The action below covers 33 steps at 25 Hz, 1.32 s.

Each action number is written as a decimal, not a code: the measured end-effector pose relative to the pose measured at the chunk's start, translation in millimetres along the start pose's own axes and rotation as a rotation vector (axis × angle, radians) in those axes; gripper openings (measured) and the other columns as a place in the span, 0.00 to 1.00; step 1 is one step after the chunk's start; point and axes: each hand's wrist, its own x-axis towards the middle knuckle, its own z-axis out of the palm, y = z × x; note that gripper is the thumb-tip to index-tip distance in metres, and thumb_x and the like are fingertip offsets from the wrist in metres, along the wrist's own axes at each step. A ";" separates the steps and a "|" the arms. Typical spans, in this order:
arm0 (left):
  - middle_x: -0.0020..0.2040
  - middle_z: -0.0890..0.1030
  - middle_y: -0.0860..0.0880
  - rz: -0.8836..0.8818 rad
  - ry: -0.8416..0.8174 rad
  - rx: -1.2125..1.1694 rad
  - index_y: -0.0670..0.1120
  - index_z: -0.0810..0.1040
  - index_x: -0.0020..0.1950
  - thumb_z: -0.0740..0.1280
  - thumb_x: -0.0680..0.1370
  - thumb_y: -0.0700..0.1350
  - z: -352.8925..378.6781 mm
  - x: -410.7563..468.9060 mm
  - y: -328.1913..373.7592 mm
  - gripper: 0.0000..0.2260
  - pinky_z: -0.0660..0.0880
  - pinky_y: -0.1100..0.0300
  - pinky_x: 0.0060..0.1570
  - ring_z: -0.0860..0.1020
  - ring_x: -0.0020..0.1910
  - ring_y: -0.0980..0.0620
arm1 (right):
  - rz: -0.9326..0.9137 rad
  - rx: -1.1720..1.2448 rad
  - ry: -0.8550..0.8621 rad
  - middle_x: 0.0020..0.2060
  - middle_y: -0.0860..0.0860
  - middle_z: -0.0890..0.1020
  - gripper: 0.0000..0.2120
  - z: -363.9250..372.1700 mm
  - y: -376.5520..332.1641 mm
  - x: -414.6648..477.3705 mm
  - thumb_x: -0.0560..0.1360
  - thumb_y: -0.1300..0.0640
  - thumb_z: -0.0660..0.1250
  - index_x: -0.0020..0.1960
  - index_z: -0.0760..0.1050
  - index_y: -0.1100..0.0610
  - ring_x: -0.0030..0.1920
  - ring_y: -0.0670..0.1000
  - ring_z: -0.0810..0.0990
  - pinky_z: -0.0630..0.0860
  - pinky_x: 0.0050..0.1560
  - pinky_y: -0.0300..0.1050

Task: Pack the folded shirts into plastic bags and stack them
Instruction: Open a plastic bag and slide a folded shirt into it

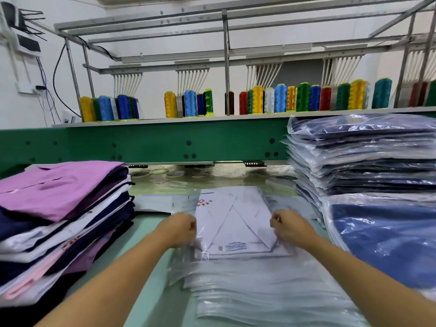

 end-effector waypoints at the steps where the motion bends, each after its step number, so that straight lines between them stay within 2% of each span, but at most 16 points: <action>1: 0.53 0.82 0.50 0.005 0.024 -0.005 0.49 0.80 0.48 0.60 0.76 0.43 -0.1 13.4 6.5 0.09 0.76 0.54 0.48 0.78 0.52 0.46 | 0.003 -0.021 0.062 0.42 0.47 0.82 0.09 3.0 -5.2 11.3 0.79 0.53 0.61 0.45 0.79 0.52 0.45 0.53 0.80 0.77 0.45 0.48; 3: 0.59 0.80 0.49 0.004 0.061 -0.013 0.49 0.78 0.56 0.60 0.78 0.44 1.3 43.4 19.0 0.10 0.75 0.54 0.52 0.77 0.57 0.45 | -0.041 -0.054 0.099 0.56 0.49 0.80 0.10 12.6 -15.9 37.3 0.80 0.52 0.61 0.57 0.78 0.51 0.57 0.55 0.77 0.75 0.52 0.48; 5: 0.65 0.76 0.47 -0.013 0.080 -0.020 0.47 0.75 0.64 0.60 0.80 0.46 5.6 74.8 30.2 0.14 0.74 0.52 0.58 0.75 0.62 0.43 | -0.072 -0.080 0.057 0.68 0.51 0.73 0.19 25.5 -26.2 66.3 0.81 0.50 0.61 0.71 0.71 0.51 0.68 0.56 0.71 0.70 0.64 0.51; 8: 0.72 0.71 0.46 -0.023 0.092 -0.033 0.46 0.68 0.73 0.58 0.82 0.50 22.4 118.5 43.8 0.20 0.69 0.49 0.67 0.70 0.70 0.42 | -0.094 -0.129 0.008 0.78 0.51 0.62 0.27 46.3 -40.6 110.3 0.82 0.46 0.57 0.79 0.60 0.50 0.77 0.55 0.61 0.61 0.74 0.56; 11: 0.79 0.64 0.48 -0.042 0.132 -0.063 0.49 0.61 0.79 0.54 0.84 0.52 40.4 162.0 51.2 0.23 0.58 0.47 0.76 0.61 0.77 0.45 | -0.122 -0.180 -0.064 0.81 0.52 0.56 0.27 68.7 -50.0 153.3 0.84 0.44 0.51 0.81 0.54 0.47 0.80 0.56 0.55 0.56 0.77 0.57; 14: 0.83 0.55 0.52 -0.069 0.102 -0.097 0.54 0.55 0.82 0.49 0.85 0.53 56.8 194.6 52.2 0.24 0.46 0.40 0.78 0.52 0.81 0.46 | -0.114 -0.215 -0.148 0.82 0.50 0.52 0.27 89.8 -52.1 182.2 0.83 0.40 0.47 0.81 0.51 0.41 0.80 0.60 0.51 0.50 0.78 0.60; 16: 0.83 0.54 0.55 -0.101 0.055 -0.098 0.59 0.54 0.81 0.46 0.85 0.56 72.4 209.3 46.4 0.23 0.44 0.35 0.76 0.50 0.81 0.44 | -0.090 -0.234 -0.198 0.82 0.49 0.48 0.28 102.1 -46.3 194.5 0.80 0.34 0.43 0.80 0.47 0.33 0.81 0.62 0.47 0.43 0.77 0.66; 18: 0.82 0.53 0.57 -0.167 0.032 -0.076 0.63 0.53 0.80 0.44 0.82 0.63 86.8 216.1 37.9 0.26 0.45 0.31 0.74 0.50 0.81 0.43 | -0.052 -0.247 -0.222 0.82 0.48 0.46 0.32 108.9 -35.9 200.8 0.74 0.26 0.39 0.77 0.42 0.28 0.81 0.62 0.45 0.41 0.76 0.67; 20: 0.82 0.53 0.58 -0.232 0.033 -0.056 0.64 0.53 0.80 0.42 0.77 0.70 93.6 218.8 29.9 0.31 0.47 0.30 0.72 0.51 0.80 0.40 | -0.020 -0.242 -0.226 0.82 0.50 0.45 0.40 109.1 -26.3 202.7 0.65 0.20 0.34 0.77 0.40 0.28 0.81 0.61 0.44 0.42 0.78 0.63; 22: 0.82 0.54 0.56 -0.284 0.040 -0.055 0.62 0.55 0.80 0.41 0.74 0.75 94.2 217.8 21.6 0.37 0.48 0.34 0.74 0.55 0.79 0.37 | 0.011 -0.221 -0.237 0.82 0.52 0.45 0.45 105.2 -19.9 202.3 0.64 0.18 0.34 0.78 0.39 0.31 0.81 0.59 0.43 0.44 0.79 0.59; 26: 0.82 0.55 0.45 -0.347 0.053 -0.114 0.54 0.54 0.82 0.42 0.75 0.75 92.6 202.5 4.9 0.41 0.48 0.42 0.77 0.54 0.80 0.39 | 0.105 -0.242 -0.252 0.82 0.53 0.45 0.40 92.5 -8.4 192.3 0.75 0.25 0.38 0.82 0.41 0.42 0.82 0.55 0.44 0.44 0.79 0.57; 28: 0.82 0.56 0.44 -0.395 0.034 -0.056 0.51 0.53 0.83 0.41 0.75 0.74 88.0 190.9 0.9 0.42 0.46 0.40 0.77 0.53 0.80 0.39 | 0.163 -0.304 -0.199 0.82 0.53 0.49 0.36 83.7 -5.0 182.3 0.80 0.32 0.40 0.83 0.45 0.48 0.81 0.54 0.47 0.46 0.79 0.61; 30: 0.82 0.56 0.43 -0.428 0.028 0.059 0.49 0.54 0.82 0.41 0.76 0.74 77.2 178.2 -0.4 0.42 0.45 0.37 0.76 0.54 0.79 0.34 | 0.161 -0.464 -0.073 0.81 0.54 0.57 0.31 72.8 -8.1 171.7 0.83 0.42 0.44 0.82 0.53 0.54 0.80 0.56 0.52 0.50 0.77 0.65; 33: 0.83 0.49 0.44 -0.366 0.062 0.119 0.52 0.48 0.83 0.44 0.78 0.72 62.4 152.3 6.4 0.39 0.39 0.33 0.75 0.50 0.78 0.28 | 0.064 -0.546 0.036 0.81 0.54 0.55 0.29 62.4 -22.2 146.4 0.82 0.53 0.49 0.82 0.50 0.57 0.81 0.58 0.47 0.50 0.77 0.65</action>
